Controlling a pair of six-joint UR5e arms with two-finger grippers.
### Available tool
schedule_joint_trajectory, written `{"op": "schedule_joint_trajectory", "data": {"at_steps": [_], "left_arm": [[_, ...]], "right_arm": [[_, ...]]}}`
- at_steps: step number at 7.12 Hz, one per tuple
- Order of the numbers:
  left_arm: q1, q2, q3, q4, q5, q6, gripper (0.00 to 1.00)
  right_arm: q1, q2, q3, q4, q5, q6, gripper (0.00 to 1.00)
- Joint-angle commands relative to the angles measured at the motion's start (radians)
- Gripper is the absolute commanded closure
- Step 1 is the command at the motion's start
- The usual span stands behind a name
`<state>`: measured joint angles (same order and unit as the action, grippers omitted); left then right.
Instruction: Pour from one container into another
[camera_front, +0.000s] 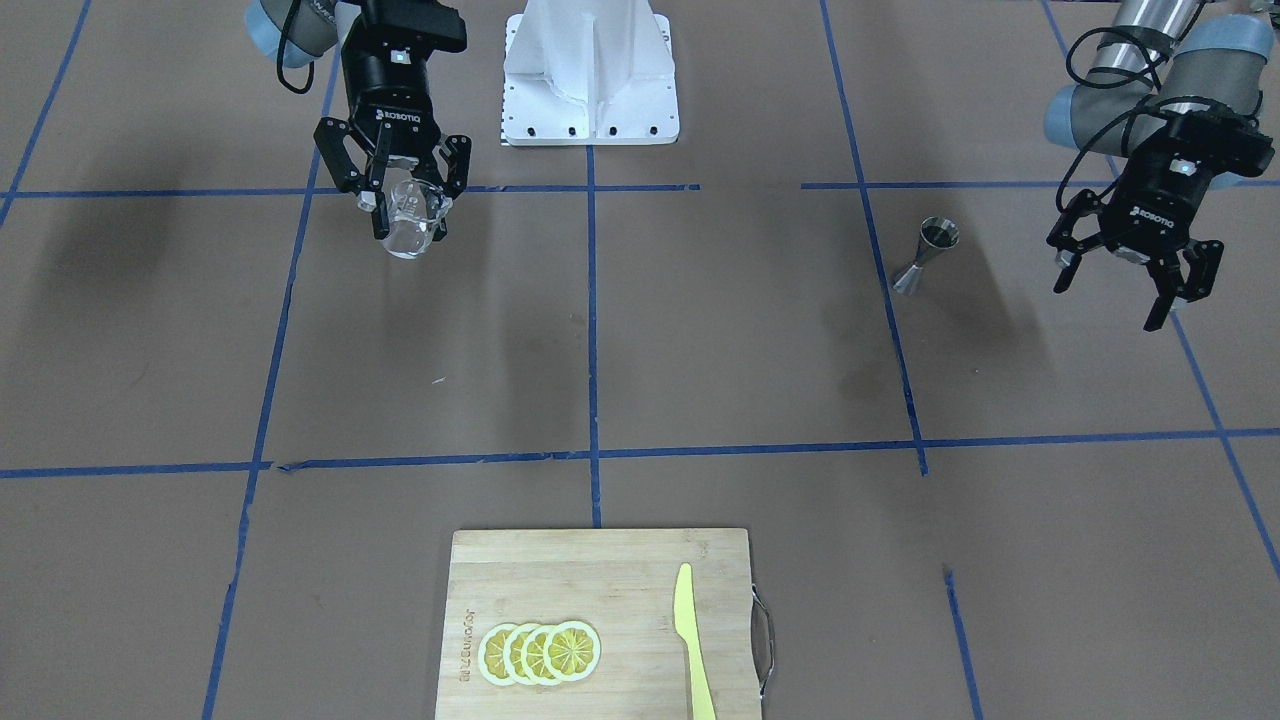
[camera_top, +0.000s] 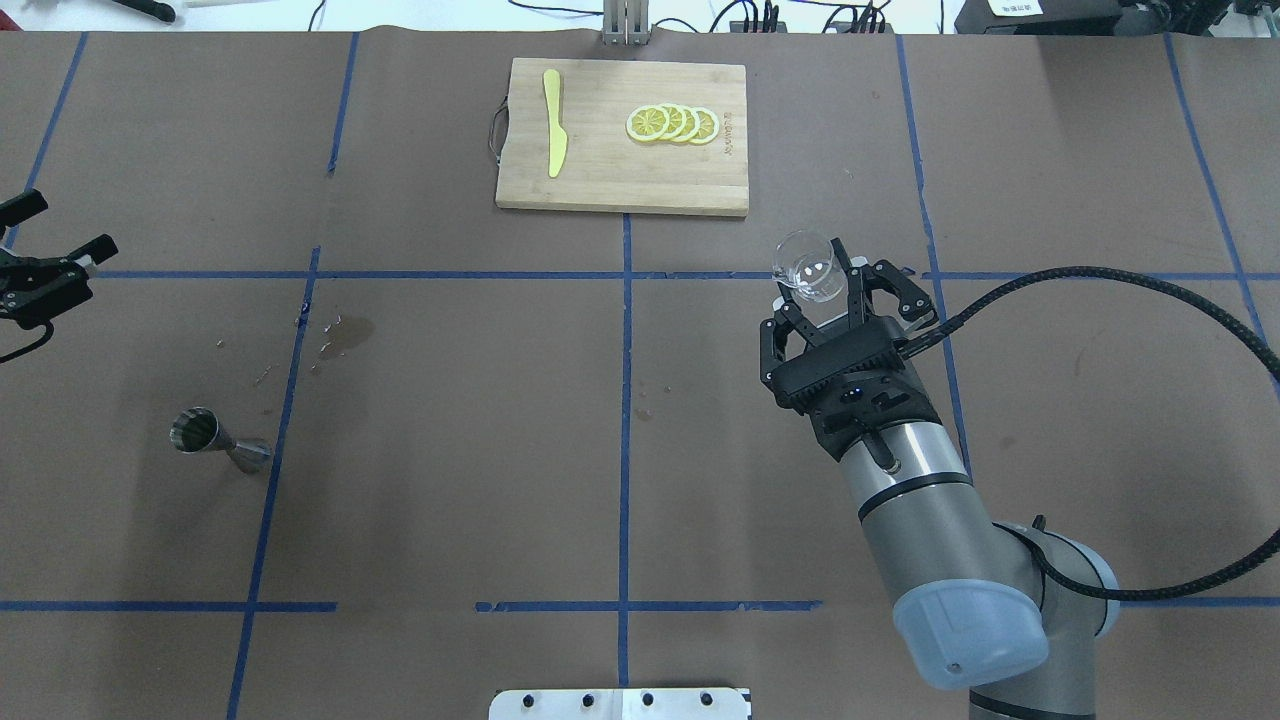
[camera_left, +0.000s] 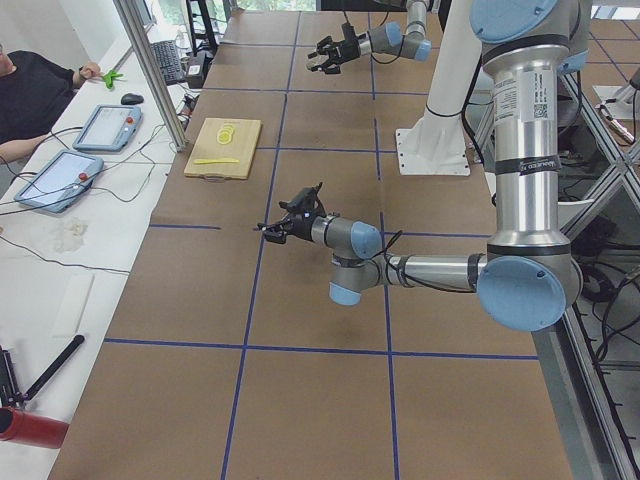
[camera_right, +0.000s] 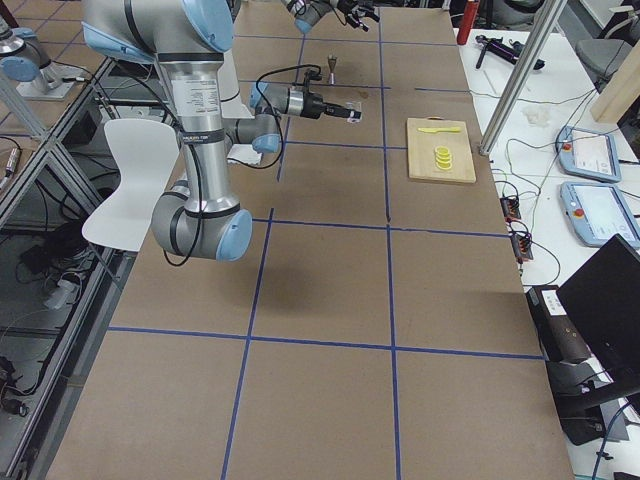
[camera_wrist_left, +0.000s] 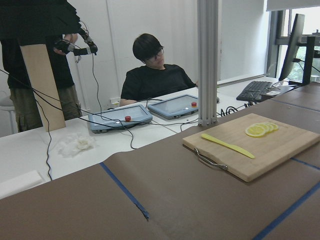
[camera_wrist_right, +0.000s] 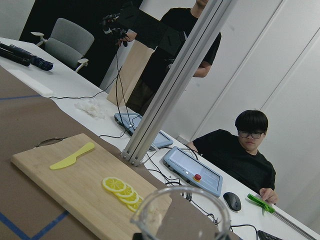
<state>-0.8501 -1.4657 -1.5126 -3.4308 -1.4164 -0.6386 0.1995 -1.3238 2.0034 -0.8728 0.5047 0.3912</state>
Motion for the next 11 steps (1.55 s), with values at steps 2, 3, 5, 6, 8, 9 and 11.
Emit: {"op": "schedule_joint_trajectory", "data": {"at_steps": [2, 3, 5, 6, 8, 9, 11], "left_arm": [[-0.060, 0.011, 0.056, 0.028, -0.013, -0.019, 0.00], [-0.140, 0.011, 0.054, 0.194, -0.135, 0.137, 0.00], [-0.391, 0.005, 0.048, 0.510, -0.405, 0.288, 0.00], [-0.488, 0.007, 0.049, 0.665, -0.517, 0.404, 0.00], [-0.611, 0.001, 0.048, 1.005, -0.726, 0.577, 0.00], [-0.616, 0.011, 0.037, 1.116, -0.763, 0.577, 0.00], [-0.627, -0.034, -0.039, 1.543, -0.849, 0.577, 0.00]], "right_arm": [[0.000, 0.000, -0.002, 0.000, 0.000, 0.000, 1.00], [0.000, -0.002, -0.002, 0.000, 0.000, 0.000, 1.00], [0.000, -0.002, -0.003, 0.000, 0.000, 0.000, 1.00], [0.000, -0.002, -0.002, 0.000, 0.000, 0.000, 1.00], [0.000, 0.000, -0.002, 0.000, -0.002, 0.017, 1.00], [0.000, 0.000, -0.002, 0.000, 0.000, 0.029, 1.00], [0.000, -0.002, -0.006, 0.067, 0.000, 0.049, 1.00]]}}
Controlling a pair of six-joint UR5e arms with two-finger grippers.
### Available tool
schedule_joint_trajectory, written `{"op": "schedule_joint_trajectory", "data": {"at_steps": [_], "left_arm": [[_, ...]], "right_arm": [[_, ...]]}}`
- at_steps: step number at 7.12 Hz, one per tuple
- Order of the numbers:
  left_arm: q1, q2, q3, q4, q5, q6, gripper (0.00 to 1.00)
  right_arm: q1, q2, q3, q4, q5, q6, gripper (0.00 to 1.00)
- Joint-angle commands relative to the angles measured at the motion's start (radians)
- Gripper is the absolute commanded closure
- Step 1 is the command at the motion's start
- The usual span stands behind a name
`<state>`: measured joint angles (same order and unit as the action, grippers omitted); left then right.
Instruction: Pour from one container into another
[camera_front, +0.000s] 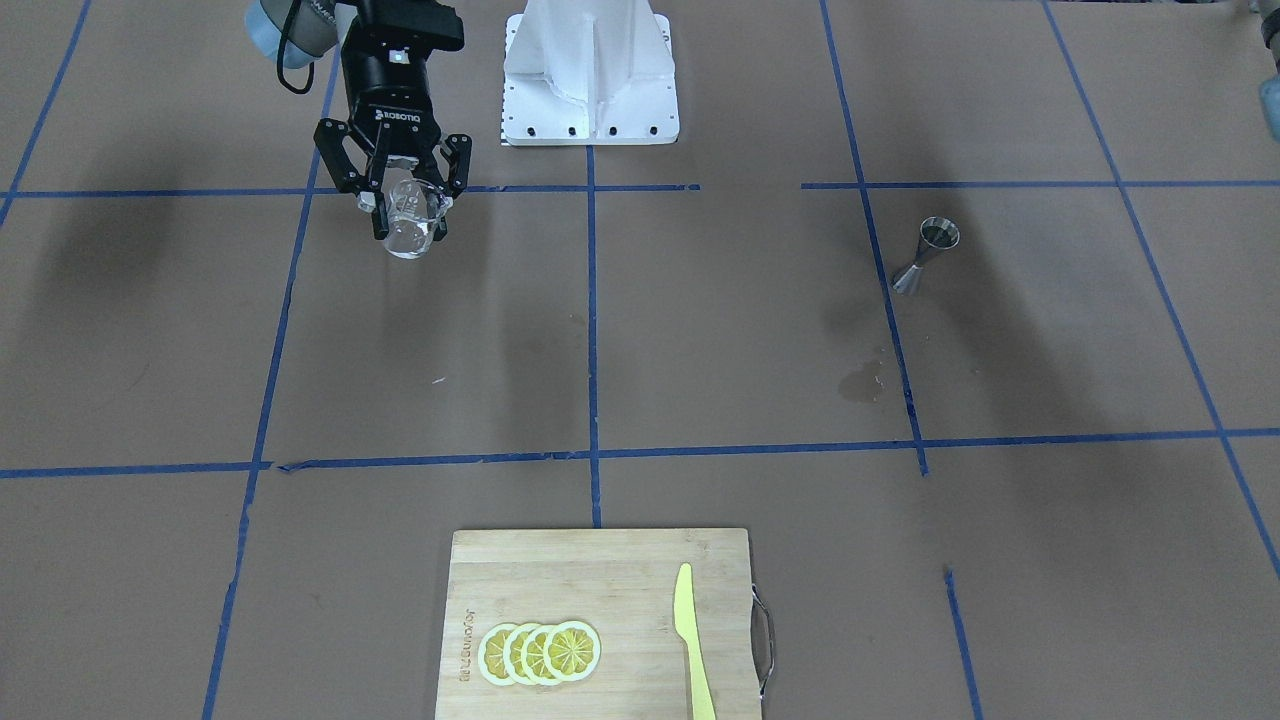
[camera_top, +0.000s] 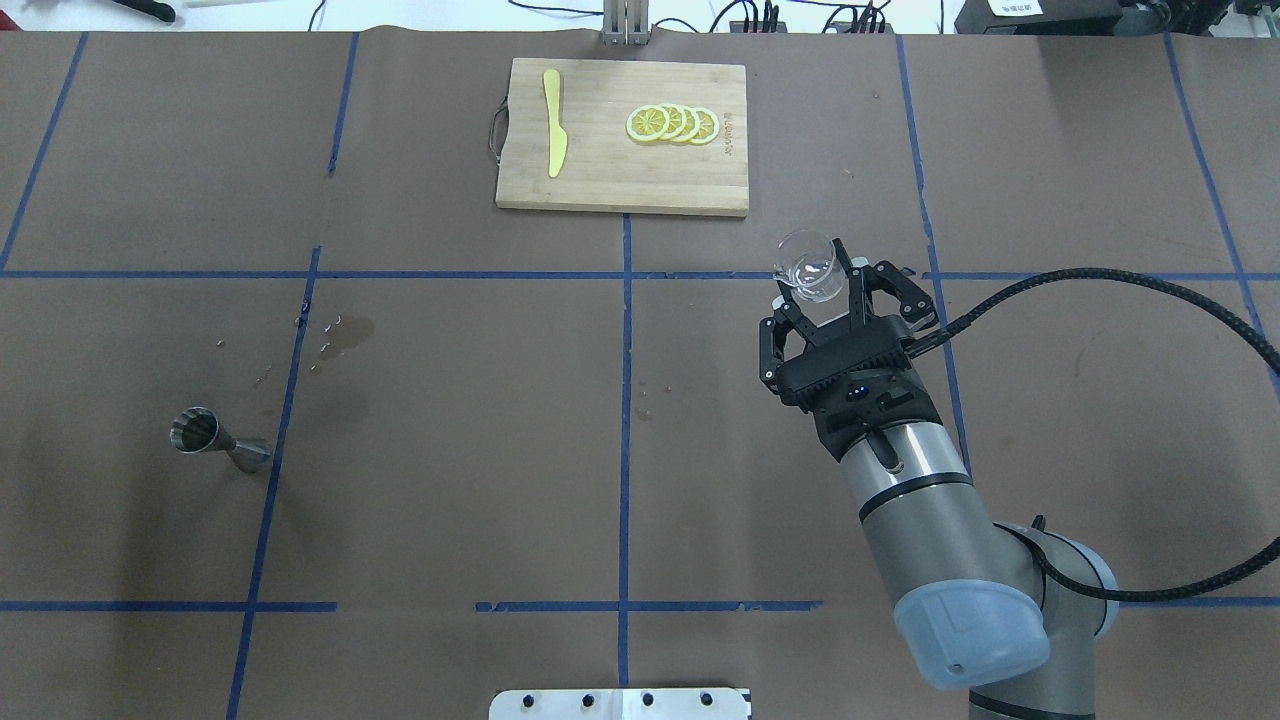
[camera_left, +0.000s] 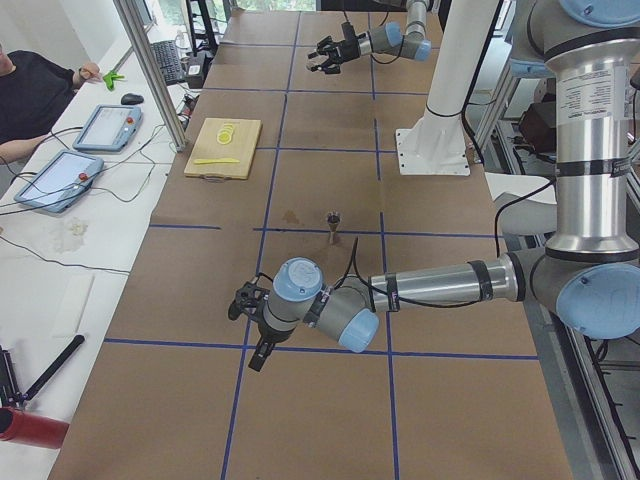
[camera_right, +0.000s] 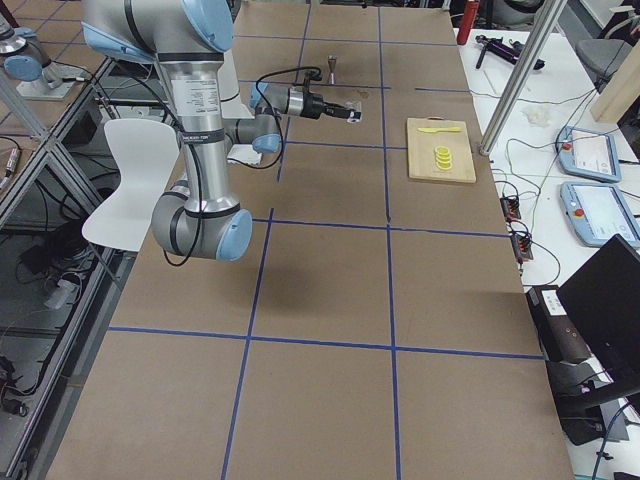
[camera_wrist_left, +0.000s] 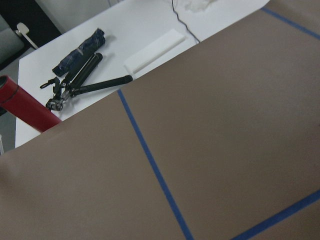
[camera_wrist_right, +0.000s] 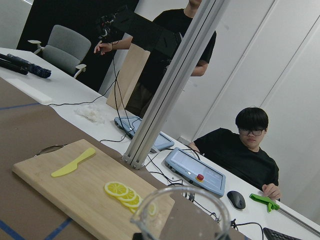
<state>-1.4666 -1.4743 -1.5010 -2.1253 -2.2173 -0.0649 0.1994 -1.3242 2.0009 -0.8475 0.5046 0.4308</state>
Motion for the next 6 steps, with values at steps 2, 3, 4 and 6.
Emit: {"op": "schedule_joint_trajectory", "data": {"at_steps": [2, 3, 4, 6], "left_arm": [[-0.012, -0.018, -0.097, 0.378, -0.160, 0.005, 0.00], [-0.012, -0.015, -0.102, 0.375, -0.160, 0.005, 0.00], [-0.012, -0.014, -0.102, 0.373, -0.160, 0.005, 0.00], [-0.012, -0.015, -0.102, 0.360, -0.159, 0.005, 0.00]], "right_arm": [[0.000, -0.004, -0.007, 0.109, 0.002, 0.011, 1.00], [0.000, -0.054, -0.008, 0.192, 0.002, 0.013, 1.00], [0.000, -0.141, -0.008, 0.303, 0.002, 0.011, 1.00], [0.000, -0.233, -0.125, 0.603, -0.020, 0.011, 1.00]]}}
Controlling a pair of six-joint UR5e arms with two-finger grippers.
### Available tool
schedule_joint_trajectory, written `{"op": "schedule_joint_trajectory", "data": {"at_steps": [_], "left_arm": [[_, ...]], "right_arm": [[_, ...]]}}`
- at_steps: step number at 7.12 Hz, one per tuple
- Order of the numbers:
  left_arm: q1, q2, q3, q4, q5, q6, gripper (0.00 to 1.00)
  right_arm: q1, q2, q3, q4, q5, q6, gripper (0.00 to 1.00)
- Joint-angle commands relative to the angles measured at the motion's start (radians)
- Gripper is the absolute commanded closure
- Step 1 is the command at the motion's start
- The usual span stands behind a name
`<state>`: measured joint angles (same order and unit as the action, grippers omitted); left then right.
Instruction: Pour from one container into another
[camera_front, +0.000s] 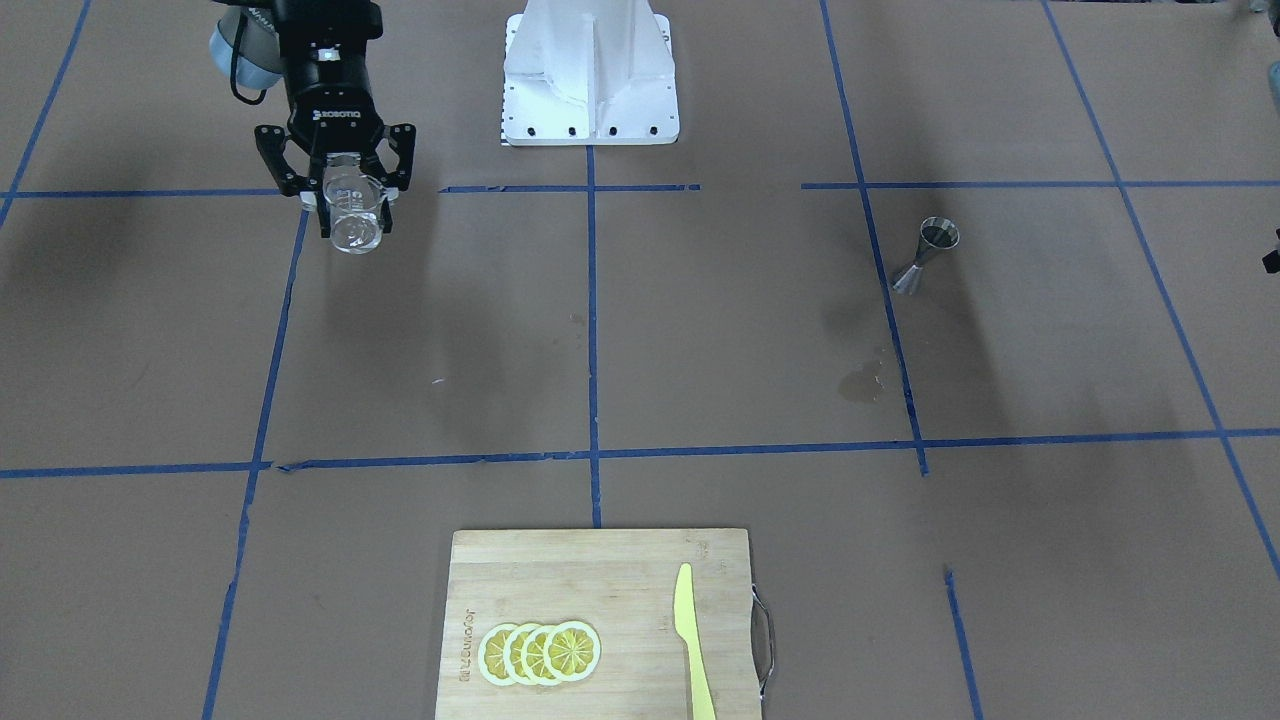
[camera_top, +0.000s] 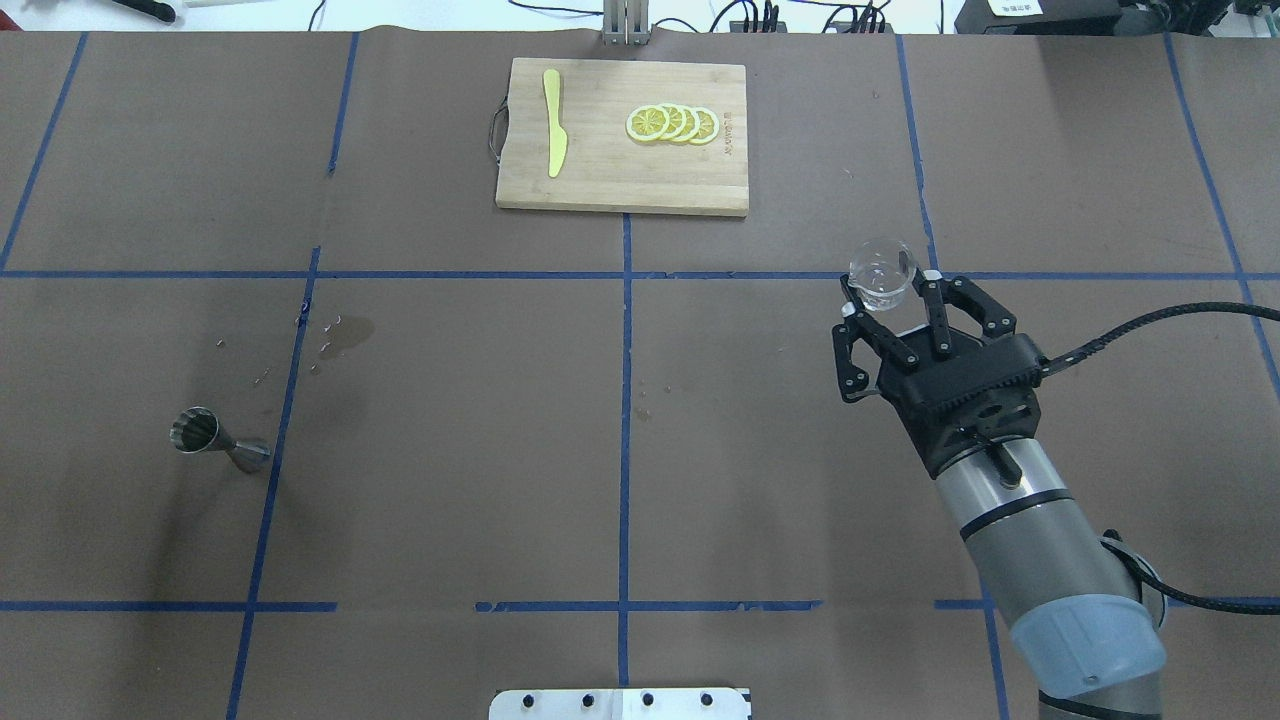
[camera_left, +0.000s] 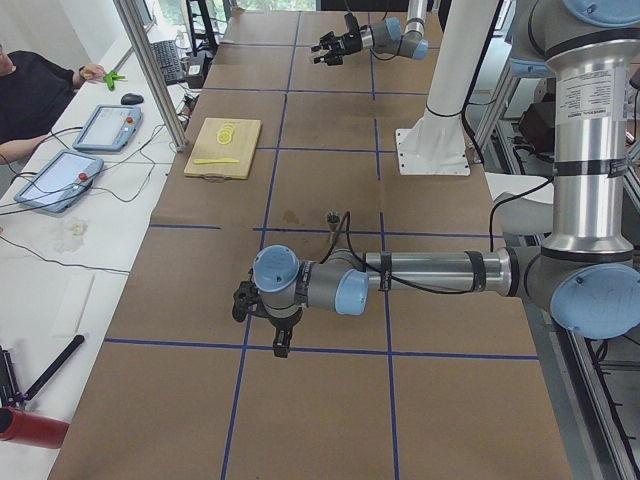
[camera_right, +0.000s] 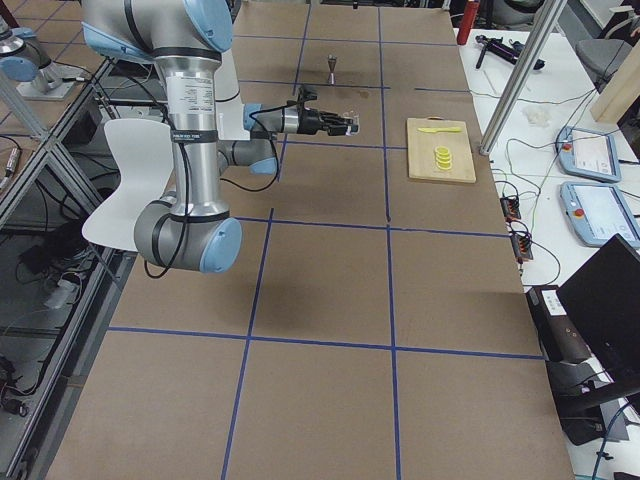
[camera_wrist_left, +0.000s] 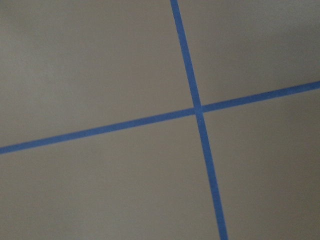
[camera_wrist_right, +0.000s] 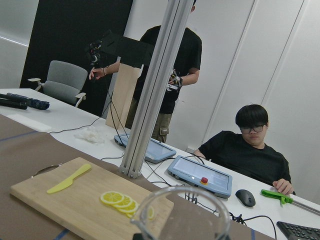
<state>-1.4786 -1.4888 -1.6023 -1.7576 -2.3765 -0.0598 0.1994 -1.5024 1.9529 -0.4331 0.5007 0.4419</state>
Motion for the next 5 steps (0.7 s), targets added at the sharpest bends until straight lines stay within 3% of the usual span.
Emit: {"op": "schedule_joint_trajectory", "data": {"at_steps": [1, 2, 5], "left_arm": [[0.000, -0.001, -0.002, -0.010, 0.000, 0.000, 0.00], [0.000, -0.001, -0.002, -0.010, 0.000, 0.000, 0.00], [0.000, -0.001, -0.001, -0.037, -0.001, 0.000, 0.00]], "right_arm": [[-0.002, -0.058, -0.160, 0.271, -0.080, -0.002, 1.00], [-0.006, -0.058, -0.173, 0.280, -0.118, -0.002, 1.00], [-0.018, -0.142, -0.228, 0.277, -0.117, 0.042, 1.00]]}}
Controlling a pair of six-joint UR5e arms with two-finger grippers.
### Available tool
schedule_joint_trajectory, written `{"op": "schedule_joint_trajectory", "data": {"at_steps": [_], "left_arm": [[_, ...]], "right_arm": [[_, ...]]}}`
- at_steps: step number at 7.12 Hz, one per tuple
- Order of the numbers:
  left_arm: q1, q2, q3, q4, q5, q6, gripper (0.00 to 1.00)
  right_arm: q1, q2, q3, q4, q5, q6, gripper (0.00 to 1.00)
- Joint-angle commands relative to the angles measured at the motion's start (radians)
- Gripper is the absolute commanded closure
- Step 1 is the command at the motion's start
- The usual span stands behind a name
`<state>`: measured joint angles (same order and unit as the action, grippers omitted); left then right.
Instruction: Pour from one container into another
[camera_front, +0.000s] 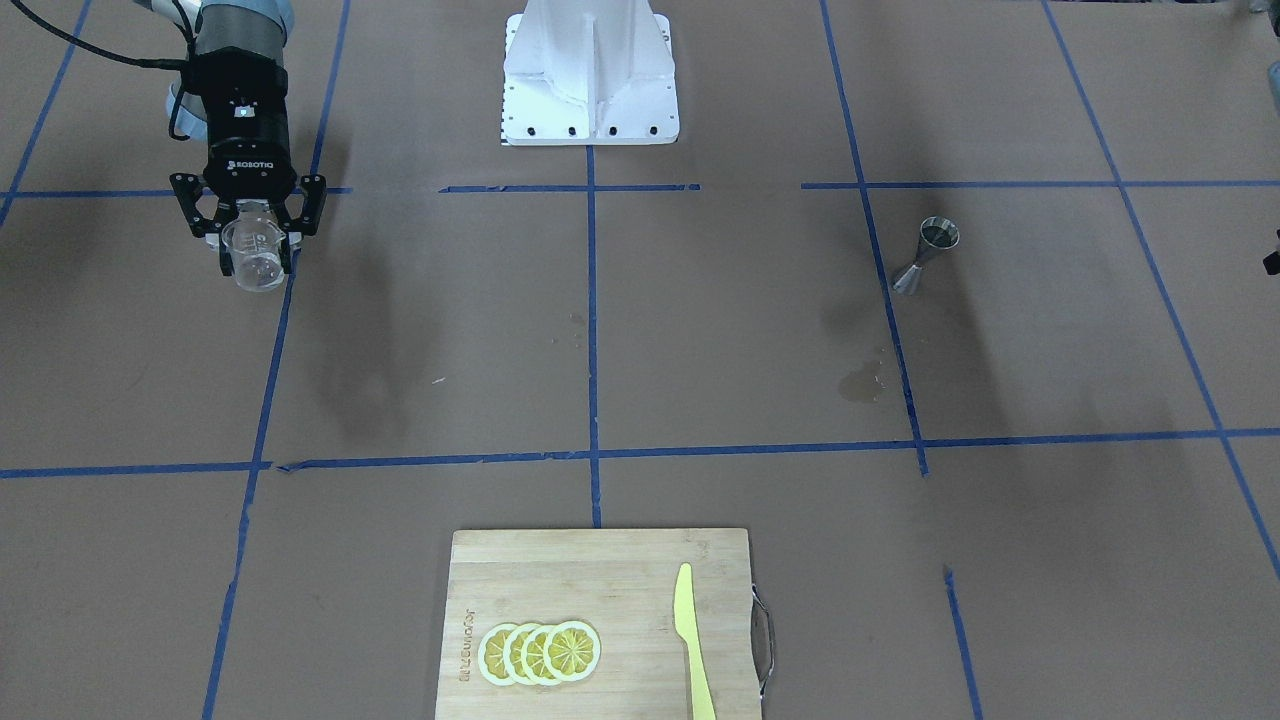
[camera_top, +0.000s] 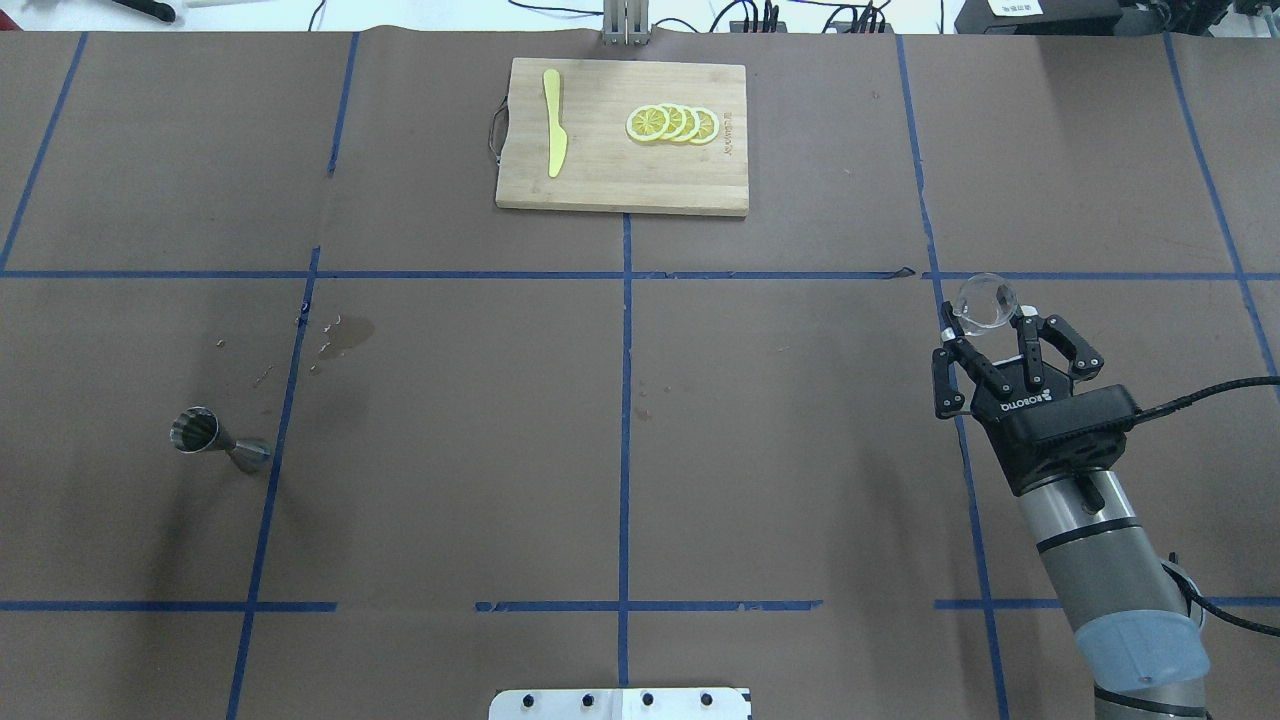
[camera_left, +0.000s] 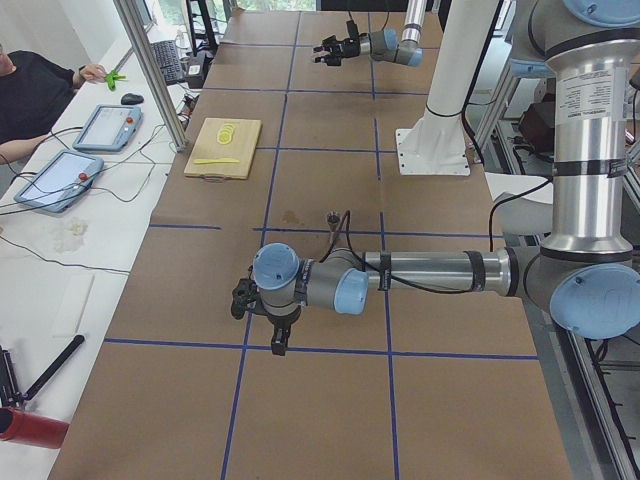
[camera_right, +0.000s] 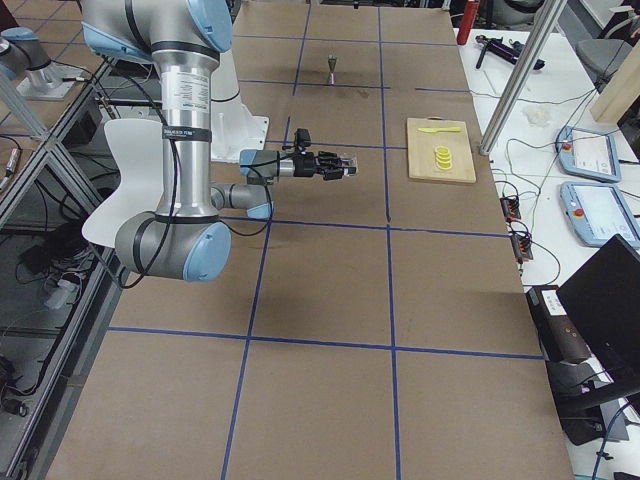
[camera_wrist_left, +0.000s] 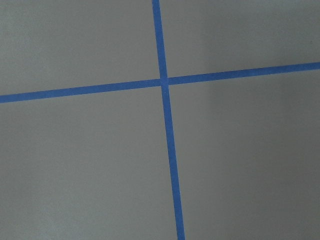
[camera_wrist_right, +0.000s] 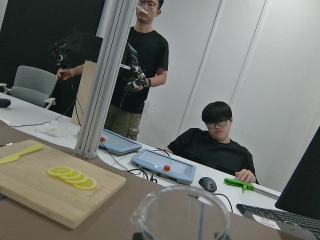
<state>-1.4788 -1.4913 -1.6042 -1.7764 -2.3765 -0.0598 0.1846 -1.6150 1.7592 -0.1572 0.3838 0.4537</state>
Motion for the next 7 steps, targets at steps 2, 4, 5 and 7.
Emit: {"op": "schedule_joint_trajectory", "data": {"at_steps": [2, 4, 5, 7], "left_arm": [[0.000, 0.002, 0.001, -0.026, -0.001, 0.000, 0.00], [0.000, 0.000, 0.001, -0.028, -0.001, 0.000, 0.00], [0.000, -0.001, 0.001, -0.028, -0.001, 0.000, 0.00], [0.000, 0.000, 0.001, -0.028, -0.001, 0.000, 0.00]], "right_arm": [[-0.004, -0.045, -0.064, -0.002, 0.103, 0.310, 1.00], [-0.004, -0.059, -0.105, -0.079, 0.132, 0.402, 1.00], [-0.004, -0.059, -0.137, -0.093, 0.132, 0.425, 1.00], [-0.004, -0.060, -0.141, -0.195, 0.159, 0.536, 1.00]]}}
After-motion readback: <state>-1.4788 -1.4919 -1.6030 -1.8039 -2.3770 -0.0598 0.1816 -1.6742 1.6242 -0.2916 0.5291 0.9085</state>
